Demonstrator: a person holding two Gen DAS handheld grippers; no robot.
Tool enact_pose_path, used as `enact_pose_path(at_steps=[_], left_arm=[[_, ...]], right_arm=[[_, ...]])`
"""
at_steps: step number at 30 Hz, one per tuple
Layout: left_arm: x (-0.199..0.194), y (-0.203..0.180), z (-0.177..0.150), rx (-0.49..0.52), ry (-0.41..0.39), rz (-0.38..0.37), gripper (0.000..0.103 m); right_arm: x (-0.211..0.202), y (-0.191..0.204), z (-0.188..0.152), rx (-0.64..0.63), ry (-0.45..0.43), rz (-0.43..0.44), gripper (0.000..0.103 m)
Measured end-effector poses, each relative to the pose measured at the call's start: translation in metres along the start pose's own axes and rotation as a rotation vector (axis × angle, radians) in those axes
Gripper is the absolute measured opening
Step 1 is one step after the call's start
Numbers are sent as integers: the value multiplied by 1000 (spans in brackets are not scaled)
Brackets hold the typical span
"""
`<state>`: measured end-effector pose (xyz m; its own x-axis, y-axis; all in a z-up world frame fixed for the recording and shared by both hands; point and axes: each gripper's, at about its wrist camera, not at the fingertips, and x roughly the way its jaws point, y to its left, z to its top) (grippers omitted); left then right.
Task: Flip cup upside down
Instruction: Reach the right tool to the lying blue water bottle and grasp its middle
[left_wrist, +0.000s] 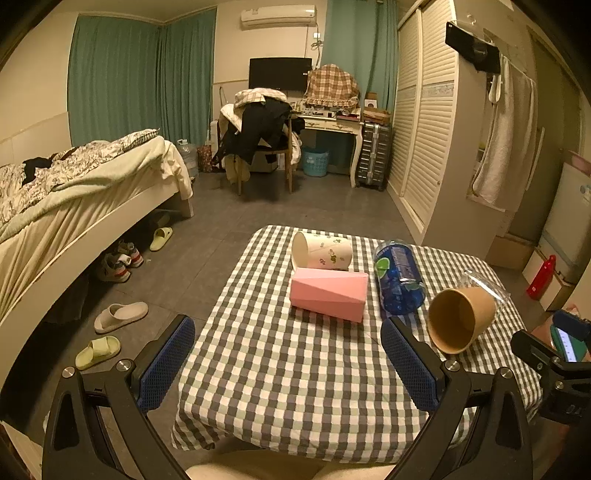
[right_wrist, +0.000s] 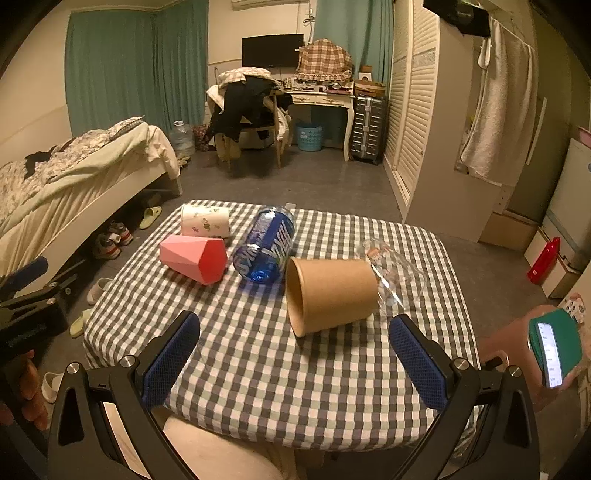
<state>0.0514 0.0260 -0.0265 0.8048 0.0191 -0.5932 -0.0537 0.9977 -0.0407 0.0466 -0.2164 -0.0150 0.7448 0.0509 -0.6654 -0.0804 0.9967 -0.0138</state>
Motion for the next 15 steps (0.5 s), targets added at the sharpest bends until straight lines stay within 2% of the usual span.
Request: enact_pose_path(at_steps=[6,15], left_arm=[[19,10,10,-7,10,15,103],[62,29,24,-35,42,47,103]], right_arm=[[20,9,18,-8,5,2,103],[87,26,67,4,50,11,103]])
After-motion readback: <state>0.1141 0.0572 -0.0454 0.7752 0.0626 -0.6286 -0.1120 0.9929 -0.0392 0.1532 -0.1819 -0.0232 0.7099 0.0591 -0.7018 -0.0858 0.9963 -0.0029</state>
